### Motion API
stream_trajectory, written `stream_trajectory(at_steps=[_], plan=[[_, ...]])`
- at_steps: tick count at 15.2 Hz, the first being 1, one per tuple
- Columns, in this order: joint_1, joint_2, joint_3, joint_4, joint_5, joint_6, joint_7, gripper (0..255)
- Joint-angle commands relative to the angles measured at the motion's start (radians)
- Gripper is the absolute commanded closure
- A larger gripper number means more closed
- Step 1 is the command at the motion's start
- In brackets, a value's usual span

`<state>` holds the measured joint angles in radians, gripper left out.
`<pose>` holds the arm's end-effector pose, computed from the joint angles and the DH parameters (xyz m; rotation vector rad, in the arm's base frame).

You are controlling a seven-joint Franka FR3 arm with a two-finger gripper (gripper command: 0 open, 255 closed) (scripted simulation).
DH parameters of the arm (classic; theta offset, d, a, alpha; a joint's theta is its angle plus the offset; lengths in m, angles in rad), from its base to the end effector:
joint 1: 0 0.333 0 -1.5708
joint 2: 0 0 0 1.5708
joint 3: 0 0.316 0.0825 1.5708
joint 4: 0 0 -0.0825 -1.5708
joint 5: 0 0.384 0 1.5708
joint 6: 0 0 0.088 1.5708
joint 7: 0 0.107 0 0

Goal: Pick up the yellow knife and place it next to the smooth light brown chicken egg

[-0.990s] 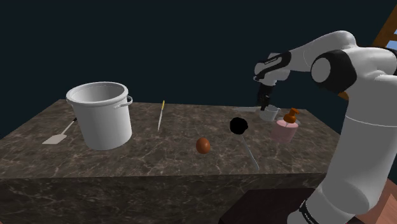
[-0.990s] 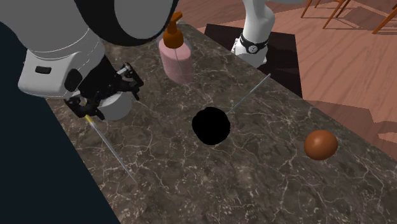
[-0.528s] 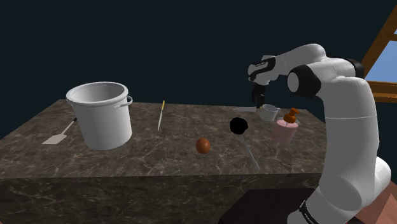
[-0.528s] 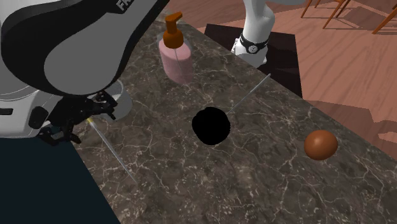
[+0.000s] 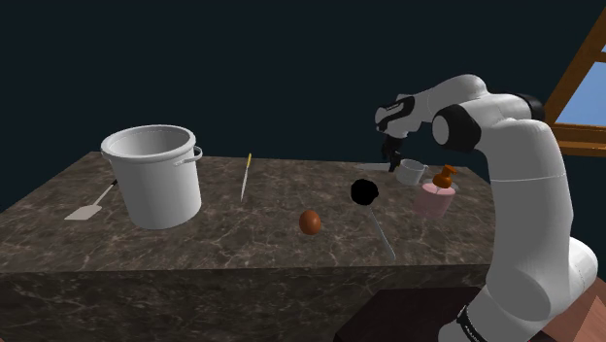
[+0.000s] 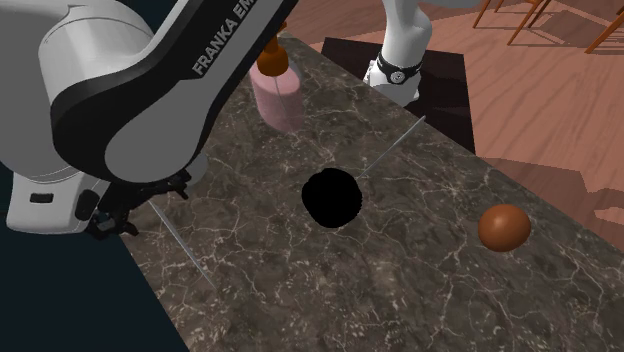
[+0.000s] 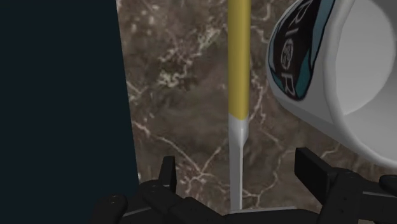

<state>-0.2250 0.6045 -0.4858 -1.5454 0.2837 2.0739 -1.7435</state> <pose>0.5684 -0.4017 0.3286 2.7742 1.4591 -0.0310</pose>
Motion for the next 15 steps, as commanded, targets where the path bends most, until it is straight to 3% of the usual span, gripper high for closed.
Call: stream_trajectory(at_steps=[1,6,7,15], plan=[[-0.002,0.004,0.001,0.0,0.002,0.004,-0.002,0],[-0.002,0.004,0.001,0.0,0.002,0.004,-0.002,0],[-0.002,0.004,0.001,0.0,0.002,0.004,-0.002,255],[-0.002,0.004,0.001,0.0,0.002,0.004,-0.002,255]])
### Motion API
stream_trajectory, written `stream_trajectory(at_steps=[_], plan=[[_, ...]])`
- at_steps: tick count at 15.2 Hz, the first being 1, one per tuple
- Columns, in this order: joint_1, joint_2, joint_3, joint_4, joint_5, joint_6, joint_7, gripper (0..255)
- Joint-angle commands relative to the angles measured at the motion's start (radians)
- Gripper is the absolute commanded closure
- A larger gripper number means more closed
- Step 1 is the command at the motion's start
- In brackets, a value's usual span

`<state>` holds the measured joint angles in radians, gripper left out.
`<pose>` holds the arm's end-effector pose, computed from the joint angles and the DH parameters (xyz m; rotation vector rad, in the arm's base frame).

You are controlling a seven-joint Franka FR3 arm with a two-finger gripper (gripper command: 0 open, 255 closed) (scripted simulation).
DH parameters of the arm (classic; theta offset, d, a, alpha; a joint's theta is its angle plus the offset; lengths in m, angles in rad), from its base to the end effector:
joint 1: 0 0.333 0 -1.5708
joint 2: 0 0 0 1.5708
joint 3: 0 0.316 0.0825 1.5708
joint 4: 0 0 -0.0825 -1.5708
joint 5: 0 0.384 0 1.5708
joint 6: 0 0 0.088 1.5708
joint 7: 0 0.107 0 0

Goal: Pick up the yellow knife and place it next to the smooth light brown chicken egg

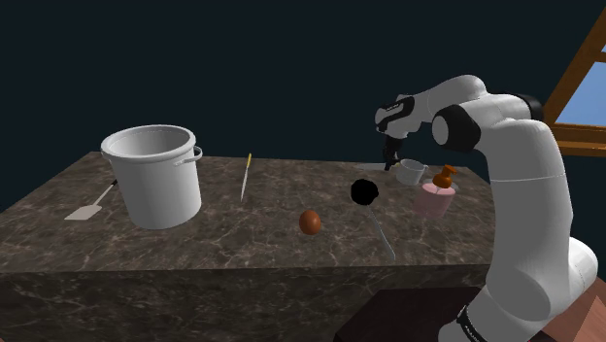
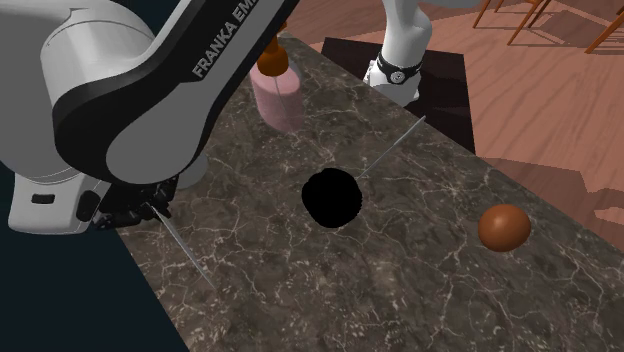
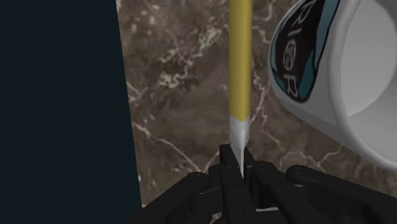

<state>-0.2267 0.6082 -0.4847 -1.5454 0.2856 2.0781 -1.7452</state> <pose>0.5685 -0.4024 0.3264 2.7736 1.4589 -0.0303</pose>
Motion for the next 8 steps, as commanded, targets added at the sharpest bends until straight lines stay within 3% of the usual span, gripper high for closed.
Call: stream_trajectory(at_steps=[1,8], plan=[[0.0,0.0,0.0,0.0,0.0,0.0,0.0,255],[0.005,-0.037,-0.013,0.038,-0.02,-0.073,0.011,255]])
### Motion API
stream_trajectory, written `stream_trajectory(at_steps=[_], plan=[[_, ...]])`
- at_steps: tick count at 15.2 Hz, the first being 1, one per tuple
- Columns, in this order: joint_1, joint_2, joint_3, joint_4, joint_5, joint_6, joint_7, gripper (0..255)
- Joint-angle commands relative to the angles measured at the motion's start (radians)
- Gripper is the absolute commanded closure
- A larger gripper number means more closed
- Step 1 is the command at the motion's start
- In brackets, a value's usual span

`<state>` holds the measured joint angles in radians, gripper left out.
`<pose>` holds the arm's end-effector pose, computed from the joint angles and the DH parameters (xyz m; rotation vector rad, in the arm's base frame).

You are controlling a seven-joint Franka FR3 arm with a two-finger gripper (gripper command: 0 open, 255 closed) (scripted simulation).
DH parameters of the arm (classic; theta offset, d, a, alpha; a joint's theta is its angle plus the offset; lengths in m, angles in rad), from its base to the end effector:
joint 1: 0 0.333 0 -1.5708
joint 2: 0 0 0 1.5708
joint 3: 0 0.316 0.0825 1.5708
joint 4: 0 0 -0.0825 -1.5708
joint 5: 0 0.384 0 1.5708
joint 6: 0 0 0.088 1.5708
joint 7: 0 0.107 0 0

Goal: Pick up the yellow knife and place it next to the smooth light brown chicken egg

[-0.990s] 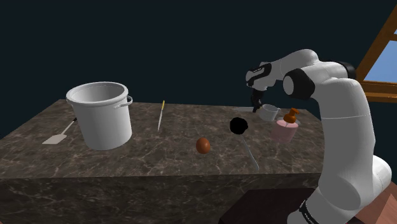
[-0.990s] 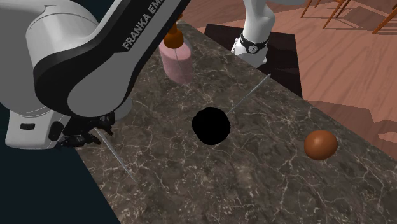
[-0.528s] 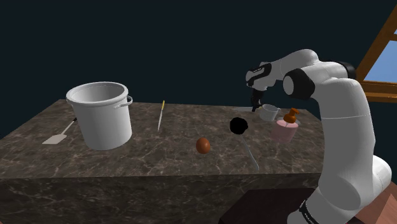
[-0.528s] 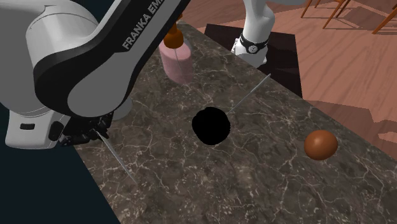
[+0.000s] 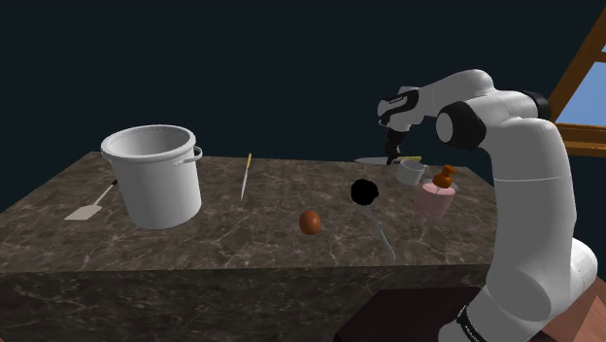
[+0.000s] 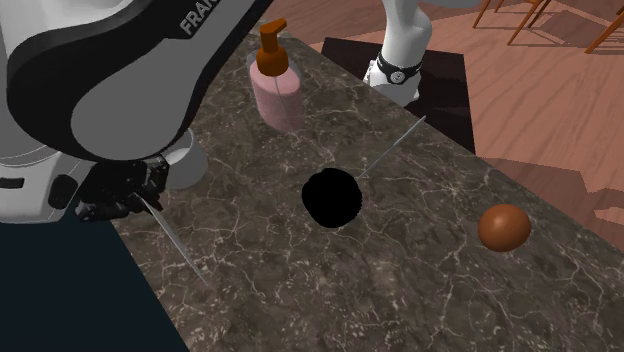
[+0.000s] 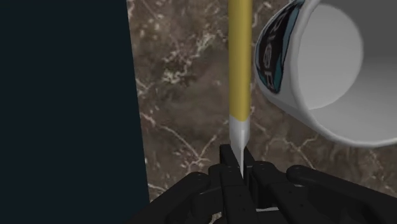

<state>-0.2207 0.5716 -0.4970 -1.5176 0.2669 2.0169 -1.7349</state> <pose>0.5678 -0.4018 0.3589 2.7734 1.4589 -0.0300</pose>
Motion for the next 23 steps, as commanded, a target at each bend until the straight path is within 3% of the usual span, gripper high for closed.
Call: stream_trajectory(at_steps=[1,19,23], plan=[[-0.001,-0.006,-0.003,0.017,-0.004,-0.022,0.003,255],[-0.011,-0.055,-0.022,0.188,-0.035,-0.235,0.024,255],[0.099,-0.192,-0.028,-0.01,-0.094,-0.163,0.102,255]])
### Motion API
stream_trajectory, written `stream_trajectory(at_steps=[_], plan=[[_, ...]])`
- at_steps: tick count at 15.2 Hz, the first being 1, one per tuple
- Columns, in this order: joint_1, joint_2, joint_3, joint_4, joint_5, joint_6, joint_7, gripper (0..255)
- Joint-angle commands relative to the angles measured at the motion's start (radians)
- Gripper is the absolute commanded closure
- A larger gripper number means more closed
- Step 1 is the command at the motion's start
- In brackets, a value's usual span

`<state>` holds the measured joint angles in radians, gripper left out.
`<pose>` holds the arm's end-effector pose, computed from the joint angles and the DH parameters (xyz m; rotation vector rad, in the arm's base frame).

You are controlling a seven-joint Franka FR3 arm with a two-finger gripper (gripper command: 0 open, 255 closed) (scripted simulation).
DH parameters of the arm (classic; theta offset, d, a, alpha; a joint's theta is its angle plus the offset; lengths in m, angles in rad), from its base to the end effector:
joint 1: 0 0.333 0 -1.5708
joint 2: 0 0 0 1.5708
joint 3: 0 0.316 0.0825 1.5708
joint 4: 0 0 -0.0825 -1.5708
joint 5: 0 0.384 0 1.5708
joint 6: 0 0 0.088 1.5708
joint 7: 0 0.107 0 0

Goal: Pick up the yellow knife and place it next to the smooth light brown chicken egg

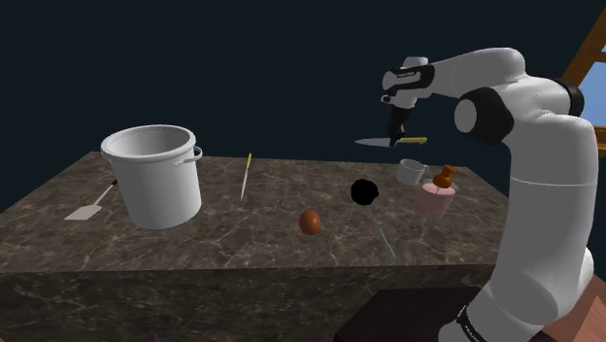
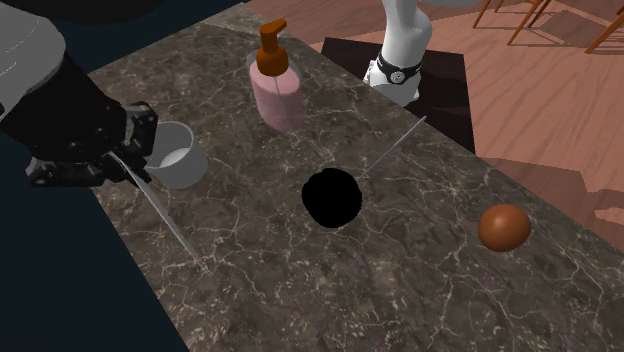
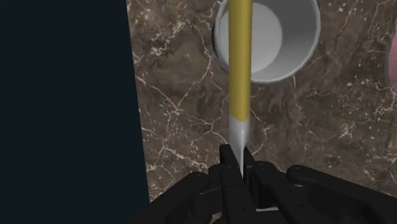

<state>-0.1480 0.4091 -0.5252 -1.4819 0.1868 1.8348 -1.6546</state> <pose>0.5622 -0.3633 0.4651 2.7737 1.4588 -0.0300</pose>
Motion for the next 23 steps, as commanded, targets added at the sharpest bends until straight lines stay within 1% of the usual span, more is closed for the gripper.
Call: stream_trajectory(at_steps=[1,5,10,16,23], plan=[[0.051,-0.061,0.0,-0.088,-0.029,0.033,0.044,255],[0.139,-0.179,0.012,-0.236,-0.089,0.079,0.142,255],[0.227,-0.305,0.046,-0.384,-0.156,0.117,0.276,255],[0.308,-0.424,0.11,-0.515,-0.213,0.139,0.442,255],[0.387,-0.514,0.204,-0.614,-0.241,0.149,0.628,255]])
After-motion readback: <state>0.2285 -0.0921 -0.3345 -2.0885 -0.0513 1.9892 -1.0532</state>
